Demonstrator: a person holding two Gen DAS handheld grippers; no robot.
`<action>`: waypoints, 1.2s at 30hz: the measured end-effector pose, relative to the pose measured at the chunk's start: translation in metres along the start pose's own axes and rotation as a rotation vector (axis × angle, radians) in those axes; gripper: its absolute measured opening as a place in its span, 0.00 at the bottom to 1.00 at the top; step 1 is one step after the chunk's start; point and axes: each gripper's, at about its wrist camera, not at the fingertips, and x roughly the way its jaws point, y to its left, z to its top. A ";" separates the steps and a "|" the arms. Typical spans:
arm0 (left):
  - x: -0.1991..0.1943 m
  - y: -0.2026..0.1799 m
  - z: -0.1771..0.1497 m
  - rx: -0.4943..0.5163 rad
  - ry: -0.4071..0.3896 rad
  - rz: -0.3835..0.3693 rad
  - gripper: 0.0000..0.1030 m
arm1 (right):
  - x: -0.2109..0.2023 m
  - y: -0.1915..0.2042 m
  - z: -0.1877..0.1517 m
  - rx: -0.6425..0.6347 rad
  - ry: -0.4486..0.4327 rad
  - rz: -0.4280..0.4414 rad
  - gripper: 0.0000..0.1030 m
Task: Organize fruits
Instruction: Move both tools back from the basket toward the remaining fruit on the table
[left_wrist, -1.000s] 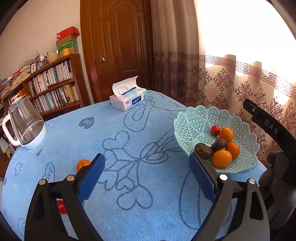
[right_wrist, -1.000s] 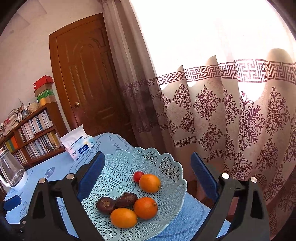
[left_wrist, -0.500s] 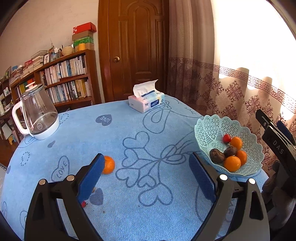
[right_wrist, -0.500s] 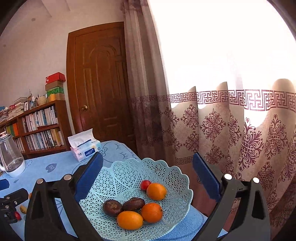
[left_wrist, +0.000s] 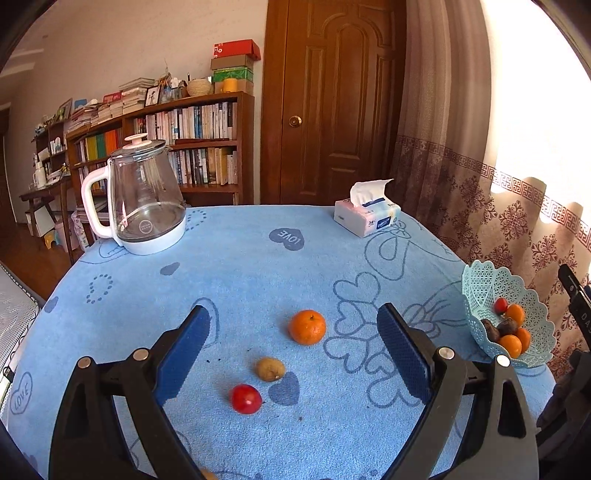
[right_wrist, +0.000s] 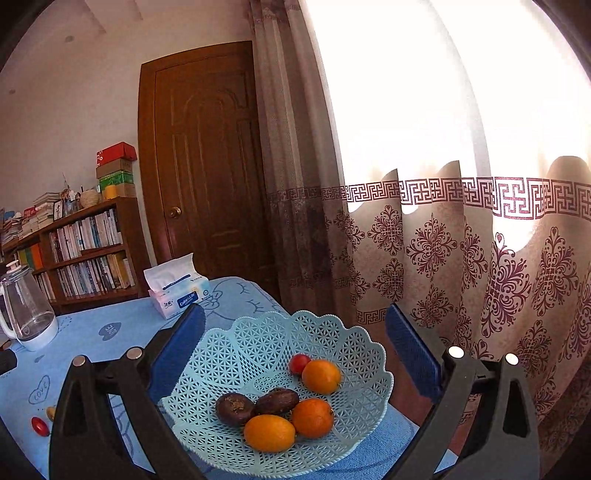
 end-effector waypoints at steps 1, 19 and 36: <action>0.000 0.007 0.000 -0.017 0.004 0.007 0.89 | -0.002 0.002 0.000 -0.001 0.001 0.007 0.96; 0.026 0.050 -0.027 -0.096 0.127 0.035 0.82 | -0.035 0.083 -0.032 -0.186 0.081 0.245 0.96; 0.063 0.047 -0.057 -0.089 0.311 -0.002 0.49 | -0.023 0.087 -0.039 -0.199 0.141 0.271 0.97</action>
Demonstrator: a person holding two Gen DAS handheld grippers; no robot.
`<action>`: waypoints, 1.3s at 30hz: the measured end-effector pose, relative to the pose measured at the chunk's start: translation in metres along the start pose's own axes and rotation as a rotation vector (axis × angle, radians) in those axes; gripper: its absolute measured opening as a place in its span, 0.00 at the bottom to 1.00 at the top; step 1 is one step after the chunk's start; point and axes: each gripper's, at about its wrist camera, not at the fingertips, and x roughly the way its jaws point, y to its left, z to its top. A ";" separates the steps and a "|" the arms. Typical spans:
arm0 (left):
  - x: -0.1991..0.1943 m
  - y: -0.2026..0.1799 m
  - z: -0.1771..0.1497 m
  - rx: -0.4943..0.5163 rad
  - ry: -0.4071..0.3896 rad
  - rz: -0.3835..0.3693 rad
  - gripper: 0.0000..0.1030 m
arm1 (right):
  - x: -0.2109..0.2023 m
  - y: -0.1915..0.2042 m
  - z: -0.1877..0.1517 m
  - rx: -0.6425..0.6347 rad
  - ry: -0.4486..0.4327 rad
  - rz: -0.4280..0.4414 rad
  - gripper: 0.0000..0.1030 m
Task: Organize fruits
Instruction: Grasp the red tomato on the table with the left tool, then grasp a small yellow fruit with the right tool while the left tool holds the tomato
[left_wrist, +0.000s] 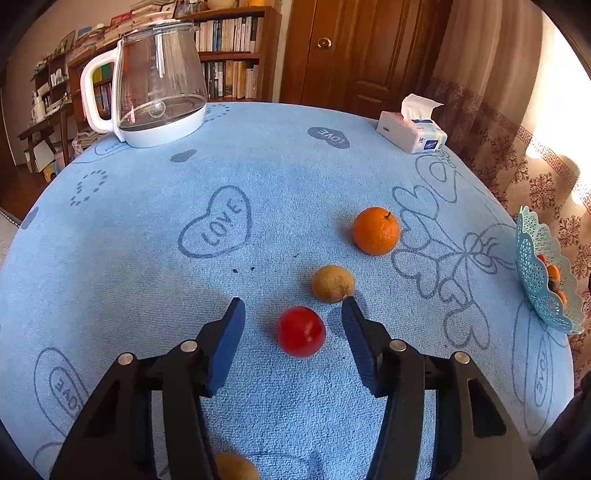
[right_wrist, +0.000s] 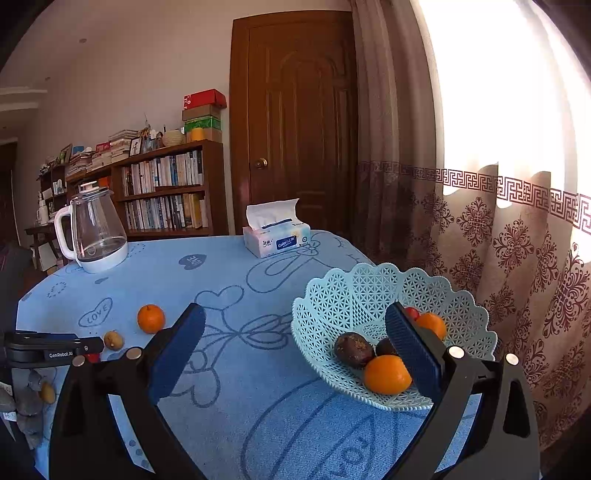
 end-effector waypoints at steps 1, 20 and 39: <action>0.001 0.000 -0.001 0.001 0.006 -0.003 0.48 | 0.000 0.000 0.000 0.001 0.002 0.001 0.97; 0.002 -0.006 -0.004 0.026 0.008 -0.019 0.27 | 0.004 0.001 -0.003 -0.001 0.014 0.009 0.97; -0.068 0.065 0.019 -0.162 -0.217 0.089 0.27 | 0.012 0.013 -0.008 -0.056 0.054 0.017 0.96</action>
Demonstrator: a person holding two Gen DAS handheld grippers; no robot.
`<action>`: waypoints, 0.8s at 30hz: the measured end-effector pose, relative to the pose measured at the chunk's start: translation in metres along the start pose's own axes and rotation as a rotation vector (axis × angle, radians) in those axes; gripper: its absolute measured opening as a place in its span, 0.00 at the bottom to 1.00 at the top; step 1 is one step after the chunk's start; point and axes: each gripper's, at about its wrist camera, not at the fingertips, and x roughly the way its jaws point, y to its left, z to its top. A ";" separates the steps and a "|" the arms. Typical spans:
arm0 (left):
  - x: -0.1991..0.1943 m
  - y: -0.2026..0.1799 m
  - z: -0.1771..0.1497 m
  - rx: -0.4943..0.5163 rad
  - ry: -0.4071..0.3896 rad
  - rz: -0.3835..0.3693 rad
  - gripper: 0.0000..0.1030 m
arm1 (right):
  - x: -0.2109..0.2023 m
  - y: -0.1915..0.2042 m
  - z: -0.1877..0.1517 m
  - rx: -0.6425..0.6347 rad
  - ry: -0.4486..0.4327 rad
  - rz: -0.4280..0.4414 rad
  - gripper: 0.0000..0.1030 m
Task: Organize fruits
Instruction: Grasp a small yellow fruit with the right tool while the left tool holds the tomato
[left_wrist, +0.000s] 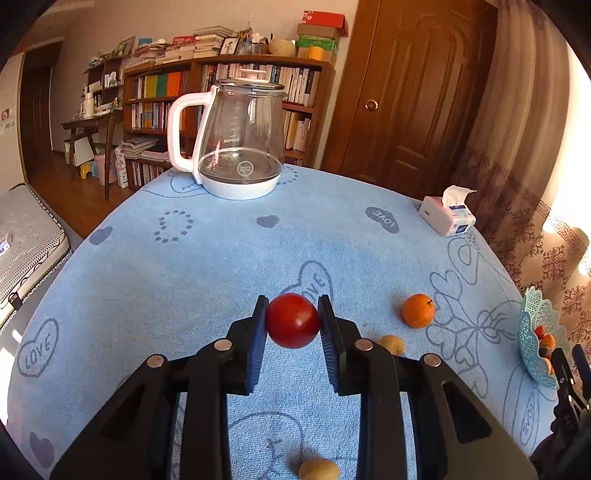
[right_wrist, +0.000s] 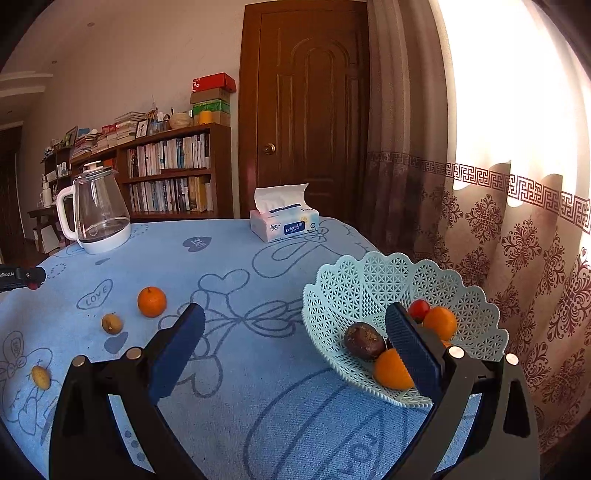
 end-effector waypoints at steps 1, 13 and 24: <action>-0.002 0.004 0.001 -0.011 -0.005 0.004 0.27 | 0.001 0.003 0.000 -0.013 0.007 0.008 0.96; -0.009 0.019 0.000 -0.042 -0.022 0.020 0.27 | 0.045 0.098 0.007 -0.155 0.225 0.347 0.96; -0.010 0.017 -0.001 -0.038 -0.022 0.010 0.27 | 0.093 0.166 0.003 -0.218 0.384 0.485 0.70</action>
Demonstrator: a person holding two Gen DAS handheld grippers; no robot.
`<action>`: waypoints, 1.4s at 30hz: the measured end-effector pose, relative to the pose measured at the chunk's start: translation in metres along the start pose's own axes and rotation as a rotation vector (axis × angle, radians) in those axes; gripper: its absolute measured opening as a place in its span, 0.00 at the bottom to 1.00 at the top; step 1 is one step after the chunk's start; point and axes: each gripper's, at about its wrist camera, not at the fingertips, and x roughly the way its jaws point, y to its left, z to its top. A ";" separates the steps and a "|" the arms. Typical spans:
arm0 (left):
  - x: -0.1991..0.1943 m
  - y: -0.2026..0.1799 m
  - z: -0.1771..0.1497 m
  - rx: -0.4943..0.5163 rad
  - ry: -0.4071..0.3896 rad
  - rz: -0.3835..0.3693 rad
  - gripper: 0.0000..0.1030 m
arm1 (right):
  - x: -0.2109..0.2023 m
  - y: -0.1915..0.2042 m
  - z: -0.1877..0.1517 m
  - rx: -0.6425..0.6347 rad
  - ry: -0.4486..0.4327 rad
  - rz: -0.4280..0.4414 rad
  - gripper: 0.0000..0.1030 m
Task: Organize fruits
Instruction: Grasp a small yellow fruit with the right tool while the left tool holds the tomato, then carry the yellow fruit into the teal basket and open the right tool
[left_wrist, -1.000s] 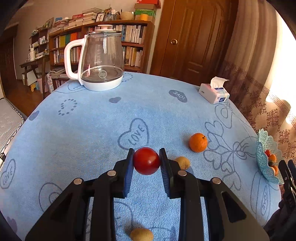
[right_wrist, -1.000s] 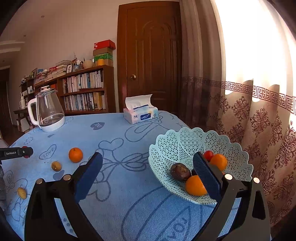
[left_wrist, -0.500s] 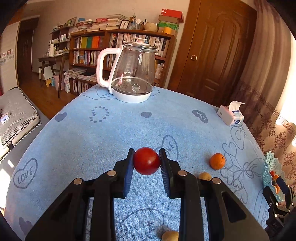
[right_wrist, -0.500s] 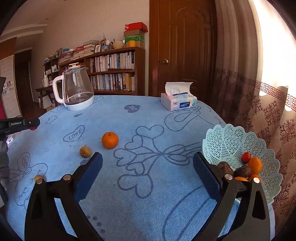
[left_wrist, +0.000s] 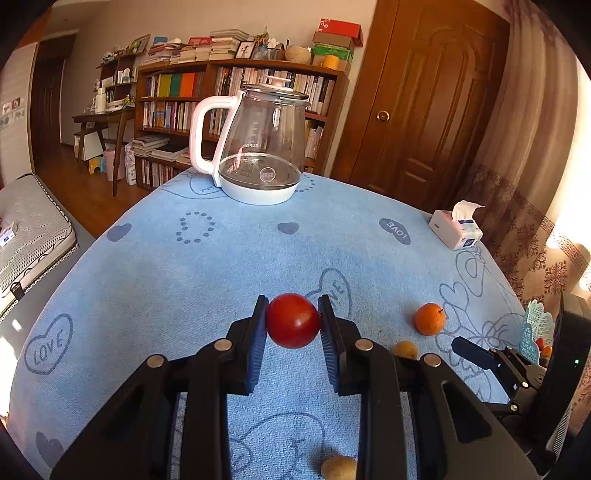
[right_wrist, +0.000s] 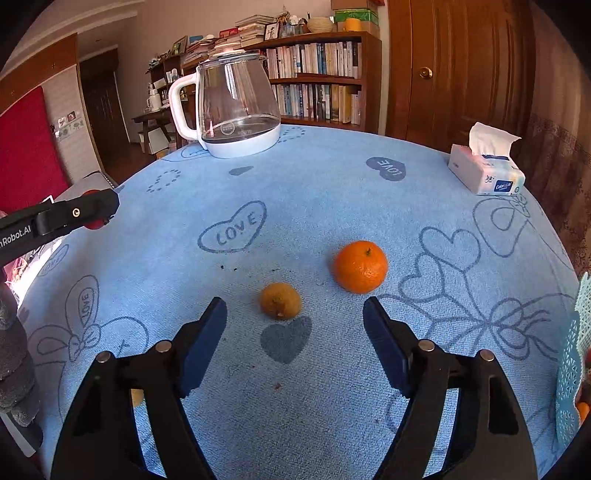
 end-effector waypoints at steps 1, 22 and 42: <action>0.000 0.000 0.000 0.000 0.001 -0.001 0.27 | 0.005 0.000 0.002 0.002 0.013 0.008 0.66; 0.004 -0.007 -0.005 0.013 0.010 -0.013 0.27 | 0.028 0.000 0.007 0.026 0.089 0.031 0.28; -0.002 -0.030 -0.015 0.077 -0.007 -0.043 0.27 | -0.058 -0.028 0.008 0.129 -0.160 -0.032 0.28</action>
